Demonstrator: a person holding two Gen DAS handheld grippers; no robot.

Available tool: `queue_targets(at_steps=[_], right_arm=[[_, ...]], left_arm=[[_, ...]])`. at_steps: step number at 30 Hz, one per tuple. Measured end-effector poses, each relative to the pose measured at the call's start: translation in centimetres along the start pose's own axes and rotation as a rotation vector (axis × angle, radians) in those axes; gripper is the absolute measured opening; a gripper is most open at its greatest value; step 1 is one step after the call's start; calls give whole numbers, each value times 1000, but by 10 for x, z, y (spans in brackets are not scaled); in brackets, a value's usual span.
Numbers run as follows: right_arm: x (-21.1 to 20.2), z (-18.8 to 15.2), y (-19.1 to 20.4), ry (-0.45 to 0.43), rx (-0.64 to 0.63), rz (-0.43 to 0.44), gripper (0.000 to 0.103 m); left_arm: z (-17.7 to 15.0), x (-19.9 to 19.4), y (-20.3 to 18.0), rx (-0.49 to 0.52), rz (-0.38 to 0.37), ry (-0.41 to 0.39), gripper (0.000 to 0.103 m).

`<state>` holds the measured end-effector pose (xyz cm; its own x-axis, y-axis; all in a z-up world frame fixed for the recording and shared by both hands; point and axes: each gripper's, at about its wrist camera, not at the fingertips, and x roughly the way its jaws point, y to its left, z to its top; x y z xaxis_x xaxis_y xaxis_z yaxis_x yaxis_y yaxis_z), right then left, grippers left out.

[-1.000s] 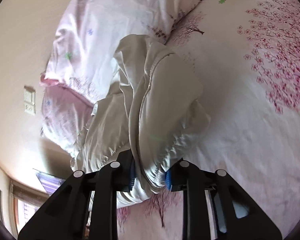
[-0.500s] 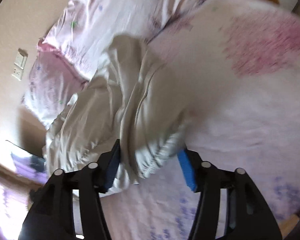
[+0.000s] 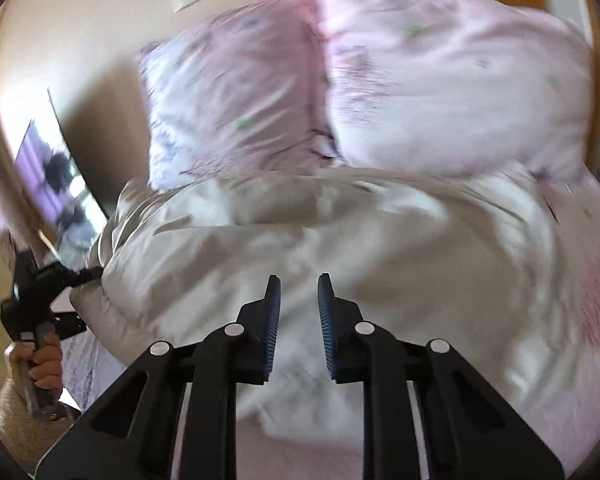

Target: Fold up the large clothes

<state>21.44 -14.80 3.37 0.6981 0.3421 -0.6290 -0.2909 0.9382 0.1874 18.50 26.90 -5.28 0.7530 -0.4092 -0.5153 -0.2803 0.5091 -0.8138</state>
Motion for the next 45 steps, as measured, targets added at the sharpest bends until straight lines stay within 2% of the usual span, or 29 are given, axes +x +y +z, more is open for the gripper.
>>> queue_targets(at_steps=[4,8,14,17,20,21,23,29,35,38,40,43,45], right_arm=[[22,1,21,28,-55,-15,20],[58,-8,9,163,-9,-36,19],[67,-9,11,199,-4,-60,19],[73,-7,14,206,-12,-75,19],[74,-7,15,211,-16,-79,19],[76,-8,15,212,-18,-81,19],[78,-8,14,215,-21,-87,19],[85,-7,13,226,-21,-102,19],[95,-4,15,248,-35,-128,20],[99,-3,15,251,-40,-126,20],[97,-1,12,251,-40,-104,19],[77,5,-4,244,29,-29,18],[55,15,-15,186,66,-13,17]], left_arm=[[0,2,-3,3,2,-16,59],[-2,2,-6,11,-9,-34,58],[-9,1,-15,59,2,-63,65],[-10,5,-19,70,11,-66,65],[-11,4,-27,102,11,-78,49],[-10,2,-32,120,2,-87,40],[-9,-2,-40,144,-18,-93,34],[-13,-12,-83,269,-79,-129,28],[-36,-23,-152,491,-182,-166,28],[-56,-24,-186,601,-255,-145,28],[-65,-22,-202,640,-269,-144,28],[-73,-22,-216,677,-283,-144,28],[-76,-21,-220,685,-283,-141,28]])
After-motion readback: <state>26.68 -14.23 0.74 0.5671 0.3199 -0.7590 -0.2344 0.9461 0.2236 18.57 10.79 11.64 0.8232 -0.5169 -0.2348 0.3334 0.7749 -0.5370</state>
